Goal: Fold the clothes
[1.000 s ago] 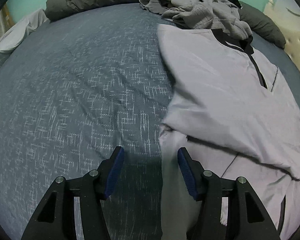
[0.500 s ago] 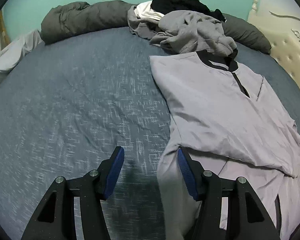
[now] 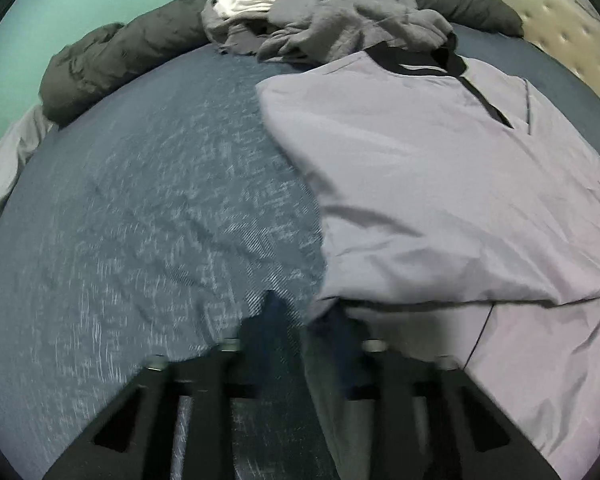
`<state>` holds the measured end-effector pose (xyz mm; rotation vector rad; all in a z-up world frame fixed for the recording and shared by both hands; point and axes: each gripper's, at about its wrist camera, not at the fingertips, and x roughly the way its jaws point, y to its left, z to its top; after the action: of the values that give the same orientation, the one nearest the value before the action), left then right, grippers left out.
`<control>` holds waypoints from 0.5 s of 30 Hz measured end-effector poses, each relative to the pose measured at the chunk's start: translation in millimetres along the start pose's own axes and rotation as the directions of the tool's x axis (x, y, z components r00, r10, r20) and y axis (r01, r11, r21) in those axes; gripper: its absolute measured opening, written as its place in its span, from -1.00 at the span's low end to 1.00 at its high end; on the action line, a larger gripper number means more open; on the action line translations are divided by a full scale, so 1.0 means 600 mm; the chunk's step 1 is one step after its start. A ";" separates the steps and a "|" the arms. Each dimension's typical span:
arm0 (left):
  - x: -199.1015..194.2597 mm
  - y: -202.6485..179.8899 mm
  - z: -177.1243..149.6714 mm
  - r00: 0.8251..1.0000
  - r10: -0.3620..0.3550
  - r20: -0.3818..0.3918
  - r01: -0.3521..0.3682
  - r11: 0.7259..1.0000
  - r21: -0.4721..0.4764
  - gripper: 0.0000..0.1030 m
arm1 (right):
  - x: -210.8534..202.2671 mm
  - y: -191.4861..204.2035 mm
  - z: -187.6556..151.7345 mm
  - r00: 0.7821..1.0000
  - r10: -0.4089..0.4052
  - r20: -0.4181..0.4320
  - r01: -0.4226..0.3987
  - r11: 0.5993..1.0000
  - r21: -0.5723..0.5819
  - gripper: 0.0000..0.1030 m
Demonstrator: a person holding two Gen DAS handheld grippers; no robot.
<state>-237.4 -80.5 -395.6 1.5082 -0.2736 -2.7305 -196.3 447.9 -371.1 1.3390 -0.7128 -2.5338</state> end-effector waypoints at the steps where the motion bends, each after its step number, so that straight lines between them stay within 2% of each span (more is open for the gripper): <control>1: -0.007 -0.005 0.002 1.000 0.009 0.012 -0.009 1.000 0.019 -0.89 | 0.000 0.002 0.000 1.000 0.005 -0.003 -0.005 1.000 0.001 -0.93; 3: -0.024 -0.001 0.006 0.998 0.030 0.056 -0.031 0.999 0.017 -0.92 | -0.003 0.008 -0.001 1.000 0.023 -0.011 -0.024 1.000 -0.002 -0.93; 5: -0.035 0.022 0.006 0.997 0.014 0.080 -0.009 0.998 -0.057 -0.92 | -0.006 0.019 -0.003 0.999 0.040 -0.022 -0.040 0.999 -0.013 -0.93; 9: -0.036 0.037 -0.005 0.998 -0.022 0.061 0.029 0.991 -0.129 -0.92 | 0.010 0.055 -0.022 0.997 0.015 -0.071 -0.023 0.994 -0.109 -0.93; 15: -0.038 0.060 -0.022 0.996 -0.077 0.038 0.084 0.968 -0.236 -0.87 | 0.041 0.047 -0.039 0.988 -0.049 -0.146 0.029 0.990 -0.135 -0.93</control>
<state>-216.9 -115.8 -377.9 1.4472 0.1146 -2.7269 -192.8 406.4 -386.3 1.4900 -0.4858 -2.4299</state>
